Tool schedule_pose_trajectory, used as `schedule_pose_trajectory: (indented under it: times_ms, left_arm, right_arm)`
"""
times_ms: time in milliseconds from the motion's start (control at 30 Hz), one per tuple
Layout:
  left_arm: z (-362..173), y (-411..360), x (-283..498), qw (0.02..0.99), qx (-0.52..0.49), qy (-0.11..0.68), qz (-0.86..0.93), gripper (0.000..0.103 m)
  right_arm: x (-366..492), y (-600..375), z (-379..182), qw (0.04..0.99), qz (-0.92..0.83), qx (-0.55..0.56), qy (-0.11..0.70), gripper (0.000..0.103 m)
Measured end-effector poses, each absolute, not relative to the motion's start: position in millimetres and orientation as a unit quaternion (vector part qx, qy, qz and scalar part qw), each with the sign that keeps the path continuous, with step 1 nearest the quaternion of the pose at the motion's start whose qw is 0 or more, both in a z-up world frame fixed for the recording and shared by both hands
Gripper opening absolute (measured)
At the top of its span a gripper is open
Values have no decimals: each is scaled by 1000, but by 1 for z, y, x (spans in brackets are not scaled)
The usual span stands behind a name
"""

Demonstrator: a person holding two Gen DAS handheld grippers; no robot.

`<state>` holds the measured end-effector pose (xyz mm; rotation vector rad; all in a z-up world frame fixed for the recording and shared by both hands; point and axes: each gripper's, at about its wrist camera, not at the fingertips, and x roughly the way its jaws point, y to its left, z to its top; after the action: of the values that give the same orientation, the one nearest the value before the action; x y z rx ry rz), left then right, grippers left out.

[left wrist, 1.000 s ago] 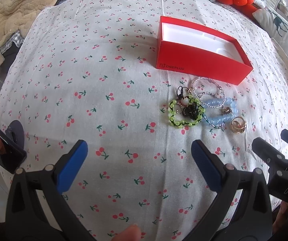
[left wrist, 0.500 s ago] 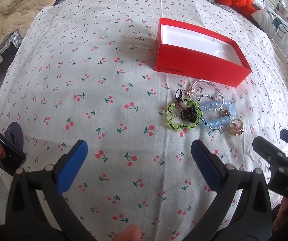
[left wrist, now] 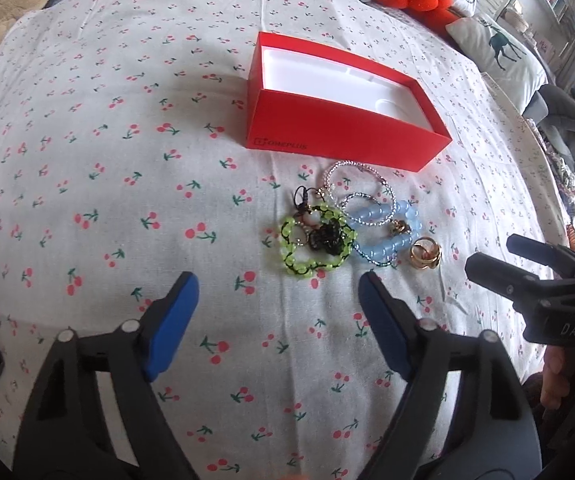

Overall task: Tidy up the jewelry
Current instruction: 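Close the left tool on the green beaded bracelet, then lift the green bracelet with the left tool while the right tool grasps the silver beaded bracelet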

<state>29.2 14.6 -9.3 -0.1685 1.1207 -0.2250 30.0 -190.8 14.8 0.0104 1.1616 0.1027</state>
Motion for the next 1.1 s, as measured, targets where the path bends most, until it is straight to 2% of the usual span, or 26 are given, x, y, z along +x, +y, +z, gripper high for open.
schedule_pose_trajectory:
  times_ms: [167, 200, 333, 467, 567, 800, 933, 1000, 1100]
  left_arm:
    - [-19, 15, 40, 832, -98, 531, -125, 46]
    - [-20, 14, 41, 832, -96, 531, -127, 44]
    - [-23, 9, 47, 831, -83, 536, -125, 25]
    - [-25, 6, 49, 831, -67, 540, -117, 12]
    - [-26, 8, 50, 831, -61, 542, -109, 7]
    - [-16, 22, 44, 842, -55, 529, -96, 6]
    - [-9, 32, 41, 846, -60, 521, -92, 6]
    - [-7, 39, 39, 848, -61, 519, -88, 6]
    - [-5, 45, 36, 850, -65, 516, -84, 6]
  right_arm:
    - [37, -198, 4, 821, 65, 33, 566, 103]
    - [38, -198, 4, 821, 67, 37, 566, 103]
    - [47, -199, 2, 821, 80, 52, 562, 102]
    - [58, -201, 0, 819, 88, 67, 563, 88]
    - [64, -202, -5, 814, 97, 80, 567, 80]
    - [75, -193, -5, 813, 119, 90, 564, 58]
    - [82, -184, -4, 813, 133, 94, 559, 52]
    - [86, -178, -6, 811, 137, 97, 561, 46]
    - [91, -172, -9, 810, 136, 95, 563, 45]
